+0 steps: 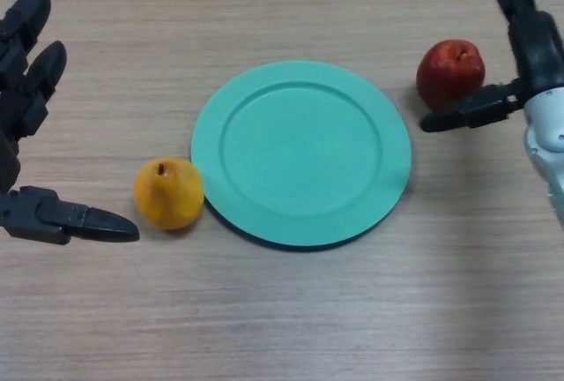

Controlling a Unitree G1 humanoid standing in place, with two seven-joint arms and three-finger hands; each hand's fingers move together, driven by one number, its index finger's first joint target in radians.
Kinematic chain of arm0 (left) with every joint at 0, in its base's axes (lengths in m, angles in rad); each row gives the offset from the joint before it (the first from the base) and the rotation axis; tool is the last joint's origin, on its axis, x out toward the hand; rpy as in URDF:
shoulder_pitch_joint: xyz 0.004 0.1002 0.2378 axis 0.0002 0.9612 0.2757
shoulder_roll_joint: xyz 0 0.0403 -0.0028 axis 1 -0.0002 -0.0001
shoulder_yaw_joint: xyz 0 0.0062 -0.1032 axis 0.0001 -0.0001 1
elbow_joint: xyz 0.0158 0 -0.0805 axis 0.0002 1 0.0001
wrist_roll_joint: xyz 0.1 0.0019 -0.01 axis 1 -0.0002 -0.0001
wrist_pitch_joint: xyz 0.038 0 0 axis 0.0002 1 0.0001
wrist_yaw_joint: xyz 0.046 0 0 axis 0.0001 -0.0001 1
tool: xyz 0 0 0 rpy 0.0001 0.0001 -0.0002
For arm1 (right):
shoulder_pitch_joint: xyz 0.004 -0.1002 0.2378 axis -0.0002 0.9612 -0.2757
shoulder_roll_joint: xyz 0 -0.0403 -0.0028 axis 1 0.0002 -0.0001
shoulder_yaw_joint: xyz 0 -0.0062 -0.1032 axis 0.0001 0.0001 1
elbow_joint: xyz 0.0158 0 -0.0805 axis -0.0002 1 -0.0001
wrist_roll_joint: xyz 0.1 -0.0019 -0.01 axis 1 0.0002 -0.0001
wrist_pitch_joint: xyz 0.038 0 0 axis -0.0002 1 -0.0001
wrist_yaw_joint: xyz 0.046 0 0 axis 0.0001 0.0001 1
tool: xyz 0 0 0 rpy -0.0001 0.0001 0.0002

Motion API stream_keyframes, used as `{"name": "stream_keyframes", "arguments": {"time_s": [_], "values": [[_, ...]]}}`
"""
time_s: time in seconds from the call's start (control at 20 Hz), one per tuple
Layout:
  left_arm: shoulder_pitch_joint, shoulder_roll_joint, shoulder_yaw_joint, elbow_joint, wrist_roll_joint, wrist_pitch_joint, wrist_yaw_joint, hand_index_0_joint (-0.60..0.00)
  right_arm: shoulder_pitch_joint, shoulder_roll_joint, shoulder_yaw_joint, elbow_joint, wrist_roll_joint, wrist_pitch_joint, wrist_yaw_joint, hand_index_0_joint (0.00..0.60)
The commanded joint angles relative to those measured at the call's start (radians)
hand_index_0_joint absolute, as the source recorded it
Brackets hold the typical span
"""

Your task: Pick up the red apple and place it on the plate

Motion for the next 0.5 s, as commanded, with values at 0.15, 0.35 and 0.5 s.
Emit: {"name": "stream_keyframes", "arguments": {"time_s": [0.15,0.35,0.5], "values": [[-0.040,0.041,0.096,-0.030,-0.009,-0.149,0.007,0.000,-0.105,-0.033,0.060,-0.016,-0.185,-0.046,-0.207,0.000],[-0.036,0.050,0.112,-0.029,-0.029,-0.149,0.008,0.000,-0.106,0.003,0.051,-0.012,-0.277,-0.003,-0.226,0.000],[-0.023,0.051,0.132,-0.014,-0.039,-0.166,0.003,0.000,-0.033,0.019,0.021,-0.179,-0.275,0.082,-0.143,0.000]]}}
